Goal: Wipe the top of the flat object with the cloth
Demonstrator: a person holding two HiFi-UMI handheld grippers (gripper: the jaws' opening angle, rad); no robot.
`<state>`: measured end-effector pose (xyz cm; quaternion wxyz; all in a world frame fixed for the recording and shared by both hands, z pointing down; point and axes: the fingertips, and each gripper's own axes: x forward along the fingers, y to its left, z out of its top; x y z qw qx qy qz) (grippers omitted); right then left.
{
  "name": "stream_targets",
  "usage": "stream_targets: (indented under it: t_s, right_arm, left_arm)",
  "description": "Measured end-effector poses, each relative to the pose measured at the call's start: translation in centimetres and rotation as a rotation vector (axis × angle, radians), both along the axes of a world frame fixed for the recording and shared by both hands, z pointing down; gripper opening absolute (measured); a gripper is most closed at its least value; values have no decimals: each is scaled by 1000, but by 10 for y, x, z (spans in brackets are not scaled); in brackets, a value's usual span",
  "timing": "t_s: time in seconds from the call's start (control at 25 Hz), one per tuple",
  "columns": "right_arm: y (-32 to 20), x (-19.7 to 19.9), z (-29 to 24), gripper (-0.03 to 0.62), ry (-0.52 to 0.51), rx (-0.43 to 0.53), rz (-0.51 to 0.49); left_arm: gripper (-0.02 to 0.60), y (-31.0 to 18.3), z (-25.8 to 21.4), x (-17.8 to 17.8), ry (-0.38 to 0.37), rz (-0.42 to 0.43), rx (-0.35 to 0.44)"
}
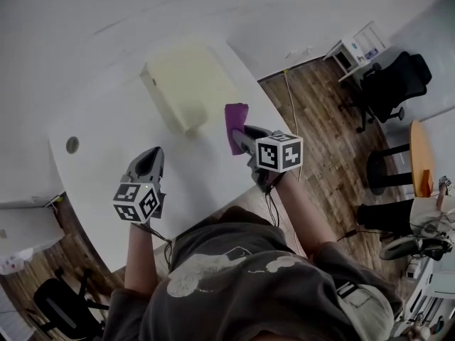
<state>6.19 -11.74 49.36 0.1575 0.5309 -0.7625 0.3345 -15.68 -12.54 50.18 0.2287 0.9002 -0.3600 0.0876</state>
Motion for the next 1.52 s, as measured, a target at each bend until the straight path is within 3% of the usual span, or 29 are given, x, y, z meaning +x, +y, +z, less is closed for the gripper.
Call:
stream_targets:
  t_s: [0.32,0.72,1.16,1.52]
  right_arm:
    - [-18,13,8,97,8,-28,-13]
    - [-77,32,10,97,-33,-16,-158]
    - [-124,70,11,97,-69,-16,-230]
    - [-157,69,11,97,-113,-2,-282]
  left_arm:
    - [2,-9,7,6,-3,-22,-21]
    - [2,-25,17,44,-38,-135,-54]
    - [2,-55,28,90,-108,-183,-80]
    - [2,-72,48,106,-186,-203,-129]
